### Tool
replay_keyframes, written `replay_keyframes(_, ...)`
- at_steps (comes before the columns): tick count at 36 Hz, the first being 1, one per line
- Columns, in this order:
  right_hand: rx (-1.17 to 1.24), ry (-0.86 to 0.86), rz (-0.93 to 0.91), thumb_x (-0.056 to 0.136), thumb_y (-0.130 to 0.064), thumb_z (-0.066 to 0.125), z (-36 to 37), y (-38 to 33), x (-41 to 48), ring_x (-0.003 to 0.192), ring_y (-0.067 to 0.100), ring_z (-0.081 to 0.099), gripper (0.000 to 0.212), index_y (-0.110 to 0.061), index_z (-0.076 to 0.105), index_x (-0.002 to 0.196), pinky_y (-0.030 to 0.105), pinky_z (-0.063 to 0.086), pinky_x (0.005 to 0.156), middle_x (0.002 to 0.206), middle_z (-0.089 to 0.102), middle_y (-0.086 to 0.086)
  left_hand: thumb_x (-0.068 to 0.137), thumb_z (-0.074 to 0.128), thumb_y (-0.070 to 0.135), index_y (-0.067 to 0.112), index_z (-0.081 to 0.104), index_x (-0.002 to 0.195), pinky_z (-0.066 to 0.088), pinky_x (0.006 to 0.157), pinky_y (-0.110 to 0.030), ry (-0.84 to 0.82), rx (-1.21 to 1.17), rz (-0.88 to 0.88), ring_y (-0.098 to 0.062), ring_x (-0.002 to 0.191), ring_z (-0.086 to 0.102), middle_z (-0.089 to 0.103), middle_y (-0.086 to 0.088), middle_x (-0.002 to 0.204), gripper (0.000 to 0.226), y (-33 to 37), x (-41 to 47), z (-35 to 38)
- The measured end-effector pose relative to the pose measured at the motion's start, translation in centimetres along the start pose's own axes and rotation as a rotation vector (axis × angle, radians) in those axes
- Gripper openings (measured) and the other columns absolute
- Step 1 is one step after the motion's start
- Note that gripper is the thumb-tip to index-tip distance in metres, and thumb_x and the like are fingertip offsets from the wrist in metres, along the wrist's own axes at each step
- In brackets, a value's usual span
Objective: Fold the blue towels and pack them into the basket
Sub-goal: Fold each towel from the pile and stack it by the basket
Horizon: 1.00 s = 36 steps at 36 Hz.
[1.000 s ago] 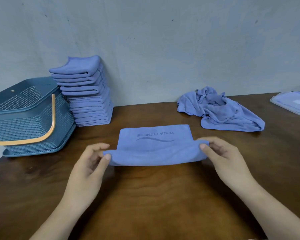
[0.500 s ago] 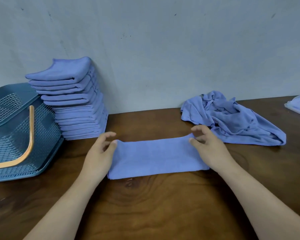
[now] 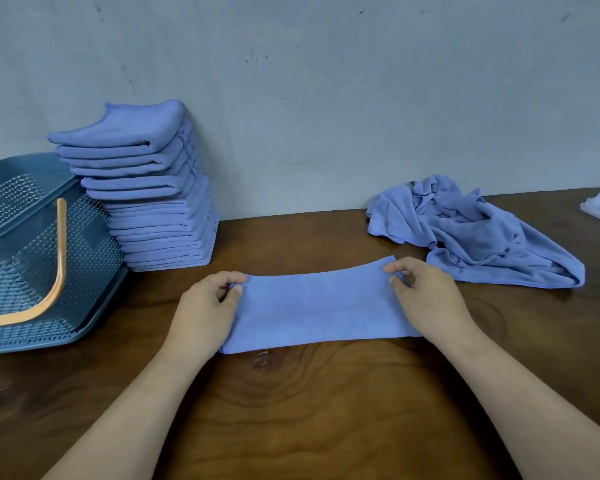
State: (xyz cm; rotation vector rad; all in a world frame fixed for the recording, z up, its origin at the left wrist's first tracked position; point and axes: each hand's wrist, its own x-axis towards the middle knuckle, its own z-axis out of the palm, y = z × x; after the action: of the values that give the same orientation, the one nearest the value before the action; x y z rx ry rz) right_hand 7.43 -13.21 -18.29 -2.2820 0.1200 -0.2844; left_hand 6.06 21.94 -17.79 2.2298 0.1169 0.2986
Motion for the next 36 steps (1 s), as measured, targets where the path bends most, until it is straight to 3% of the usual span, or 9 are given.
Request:
replay_keyframes(11, -0.033, 0.016, 0.004, 0.104, -0.016, 0.06, -0.3, -0.4, -0.2, 0.055, -0.012, 0.056, 0.023, -0.03, 0.07, 0.12, 0.011, 0.039, 0.049, 0.094, 0.063, -0.016, 0.107, 0.062, 0.024, 0.039, 0.074, 0.121, 0.044, 0.088, -0.015, 0.012, 0.06, -0.001, -0.002, 0.114, 0.064, 0.065, 0.028, 0.114, 0.023, 0.1, 0.2, 0.1)
replay_keyframes(14, -0.082, 0.007, 0.002, 0.105, -0.015, 0.059, -0.1, -0.8, -0.3, 0.057, -0.001, 0.055, 0.025, -0.025, 0.07, 0.124, 0.011, 0.036, 0.052, 0.091, 0.058, -0.019, 0.107, 0.061, 0.024, 0.036, 0.075, 0.124, 0.045, 0.093, -0.02, 0.027, 0.084, 0.0, -0.006, 0.115, 0.065, 0.07, 0.022, 0.114, 0.024, 0.4, 0.2, 0.0)
replay_keyframes(18, -0.278, 0.007, -0.096, 0.107, -0.022, 0.054, -0.3, -2.1, -0.9, 0.093, 0.015, 0.062, 0.033, -0.022, 0.065, 0.138, 0.026, 0.045, 0.071, 0.121, 0.063, -0.002, 0.108, 0.058, 0.028, 0.033, 0.067, 0.138, 0.044, 0.099, -0.025, 0.007, 0.157, 0.016, -0.008, 0.118, 0.058, 0.066, 0.007, 0.139, 0.032, 1.4, -0.2, 0.0)
replay_keyframes(21, -0.605, 0.141, -0.22, 0.104, -0.032, 0.054, -0.4, -3.8, -1.9, 0.111, 0.03, 0.064, 0.038, -0.028, 0.062, 0.141, 0.042, 0.051, 0.086, 0.142, 0.059, 0.001, 0.108, 0.057, 0.029, 0.025, 0.065, 0.141, 0.04, 0.114, -0.037, 0.114, 0.373, 0.233, -0.022, 0.136, 0.048, 0.055, 0.003, 0.151, 0.035, 3.1, -1.3, 0.4)
replay_keyframes(23, -0.584, 0.14, -0.354, 0.103, -0.037, 0.052, 0.4, -5.3, -2.5, 0.115, 0.029, 0.064, 0.039, -0.029, 0.062, 0.139, 0.045, 0.048, 0.093, 0.143, 0.06, -0.002, 0.107, 0.056, 0.033, 0.024, 0.067, 0.139, 0.038, 0.116, -0.037, 0.084, 0.376, 0.353, -0.02, 0.137, 0.05, 0.059, 0.005, 0.149, 0.035, 4.8, -2.3, 1.4)
replay_keyframes(26, -0.352, -0.207, -0.346, 0.108, -0.048, 0.046, 2.3, -6.2, -3.3, 0.141, 0.016, 0.049, 0.047, -0.033, 0.051, 0.152, 0.04, 0.042, 0.113, 0.158, 0.048, -0.011, 0.108, 0.047, 0.05, 0.029, 0.058, 0.15, 0.031, 0.121, -0.03, -0.145, 0.337, 0.275, -0.011, 0.147, 0.044, 0.054, 0.012, 0.157, 0.049, 5.9, -3.8, 3.4)
replay_keyframes(28, -0.398, -0.357, -0.318, 0.108, -0.058, 0.041, 3.0, -5.6, -3.4, 0.156, 0.011, 0.029, 0.057, -0.037, 0.038, 0.161, 0.036, 0.026, 0.126, 0.169, 0.033, -0.014, 0.108, 0.038, 0.061, 0.037, 0.043, 0.161, 0.019, 0.13, -0.032, -0.272, 0.456, 0.255, -0.005, 0.158, 0.026, 0.036, 0.016, 0.169, 0.058, 5.2, -4.1, 4.1)
replay_keyframes(31, -0.473, -0.447, -0.319, 0.104, -0.071, 0.032, 2.8, -4.6, -3.2, 0.162, 0.006, 0.001, 0.069, -0.044, 0.019, 0.166, 0.036, 0.005, 0.131, 0.176, 0.006, -0.017, 0.108, 0.03, 0.064, 0.044, 0.021, 0.168, 0.002, 0.133, -0.034, -0.366, 0.528, 0.247, -0.001, 0.162, 0.0, 0.009, 0.02, 0.176, 0.064, 4.0, -3.9, 3.8)
replay_keyframes(36, -0.557, -0.491, -0.327, 0.095, -0.085, 0.018, 2.5, -3.7, -3.3, 0.16, 0.008, -0.018, 0.08, -0.05, 0.001, 0.166, 0.039, -0.006, 0.131, 0.175, -0.015, -0.016, 0.104, 0.018, 0.072, 0.05, -0.003, 0.167, -0.01, 0.131, -0.034, -0.421, 0.628, 0.259, -0.001, 0.159, -0.021, -0.016, 0.021, 0.175, 0.07, 2.7, -3.8, 3.3)
